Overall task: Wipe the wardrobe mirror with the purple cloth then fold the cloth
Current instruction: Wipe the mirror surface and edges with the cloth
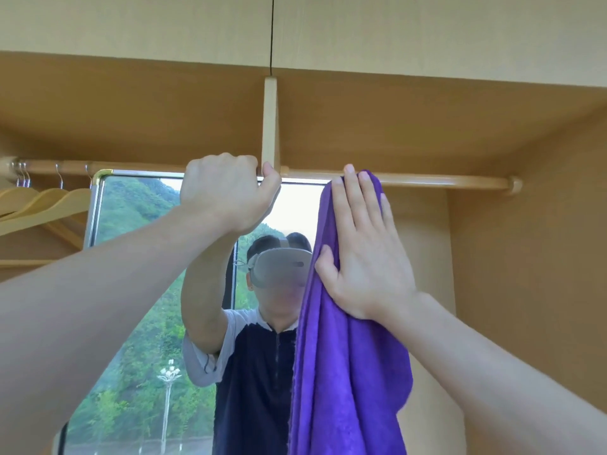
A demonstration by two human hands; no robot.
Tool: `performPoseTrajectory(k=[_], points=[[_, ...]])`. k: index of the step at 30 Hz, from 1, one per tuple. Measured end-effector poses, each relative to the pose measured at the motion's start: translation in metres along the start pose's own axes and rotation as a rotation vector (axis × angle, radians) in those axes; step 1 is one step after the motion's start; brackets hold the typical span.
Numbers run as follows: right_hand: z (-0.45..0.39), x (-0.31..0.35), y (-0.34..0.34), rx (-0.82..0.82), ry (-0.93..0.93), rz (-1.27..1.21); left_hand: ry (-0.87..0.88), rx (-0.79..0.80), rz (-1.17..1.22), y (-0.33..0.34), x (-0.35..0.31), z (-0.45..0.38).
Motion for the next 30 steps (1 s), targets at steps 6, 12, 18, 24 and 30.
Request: performPoseTrajectory(k=[6,12,18,24,30], points=[[0.022,0.017,0.012,-0.022,0.046,-0.043,-0.014,-0.003,0.006,-0.001,0.000,0.000],[0.057,0.026,0.020,0.110,-0.276,0.062,-0.017,-0.007,0.004,-0.003,-0.001,0.000],[0.038,0.011,0.008,0.197,-0.400,0.102,-0.005,-0.019,0.010,-0.002,-0.001,0.001],[-0.003,0.008,0.001,0.094,-0.228,0.100,0.016,-0.030,0.042,-0.003,-0.001,0.002],[0.019,0.044,0.021,0.028,-0.176,0.016,-0.019,-0.017,0.073,-0.004,0.000,0.003]])
Point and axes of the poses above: each hand's wrist, its own z-axis away from the middle knuckle, its own y-axis out of the palm, x = y × z, the point moved 1 cm from there along -z, towards the middle knuckle, and after that the axes turned 15 degrees about -y, right-handed, at the moved point
